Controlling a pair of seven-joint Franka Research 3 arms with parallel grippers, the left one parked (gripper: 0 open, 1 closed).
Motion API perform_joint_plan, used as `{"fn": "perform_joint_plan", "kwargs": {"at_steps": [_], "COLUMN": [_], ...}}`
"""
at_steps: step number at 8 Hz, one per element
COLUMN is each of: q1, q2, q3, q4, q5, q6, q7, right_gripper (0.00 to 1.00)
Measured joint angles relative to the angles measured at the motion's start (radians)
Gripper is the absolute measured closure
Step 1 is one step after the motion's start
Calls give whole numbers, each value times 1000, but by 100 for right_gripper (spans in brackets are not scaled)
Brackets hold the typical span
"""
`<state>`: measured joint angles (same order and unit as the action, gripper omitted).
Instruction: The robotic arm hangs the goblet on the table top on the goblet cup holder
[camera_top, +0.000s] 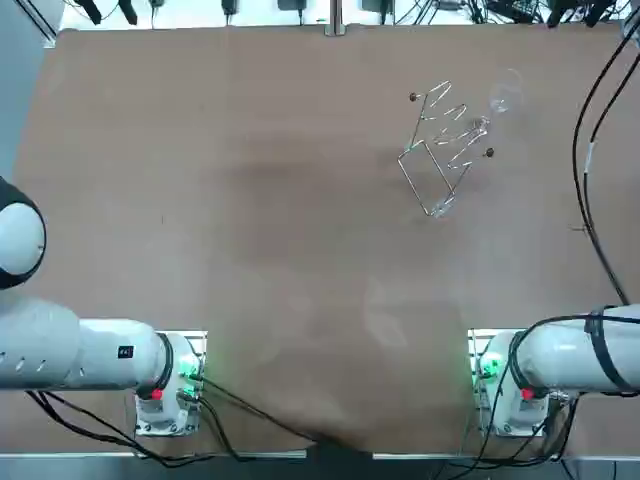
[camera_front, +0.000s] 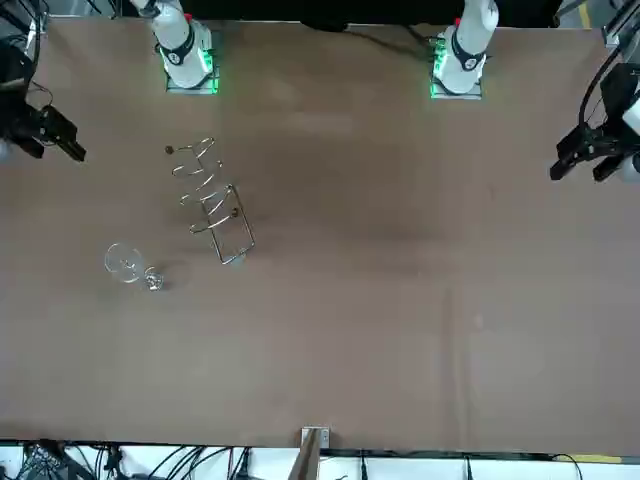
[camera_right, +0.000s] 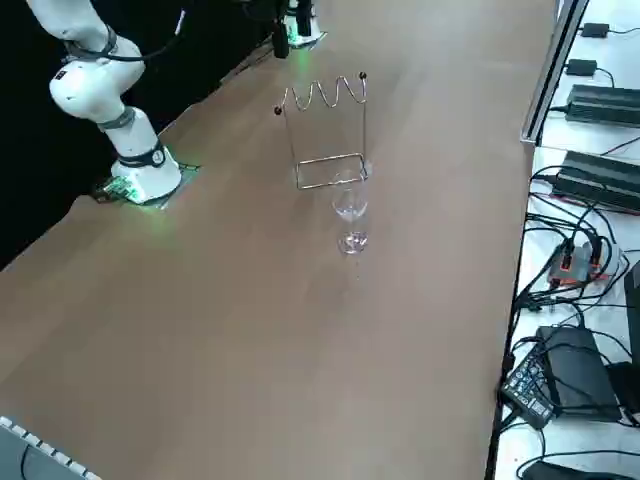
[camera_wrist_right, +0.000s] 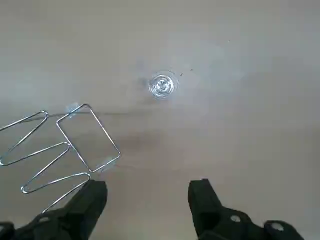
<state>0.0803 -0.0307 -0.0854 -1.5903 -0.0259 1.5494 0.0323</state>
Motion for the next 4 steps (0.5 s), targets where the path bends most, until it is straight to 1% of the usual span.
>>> {"fn": "perform_joint_plan", "kwargs": {"at_steps": [4], "q1": [-2], "q2": [2], "q3": [-1], "q4": [0], "q5": [9], "q6": [2], "q7": [0], "right_gripper": [0]}}
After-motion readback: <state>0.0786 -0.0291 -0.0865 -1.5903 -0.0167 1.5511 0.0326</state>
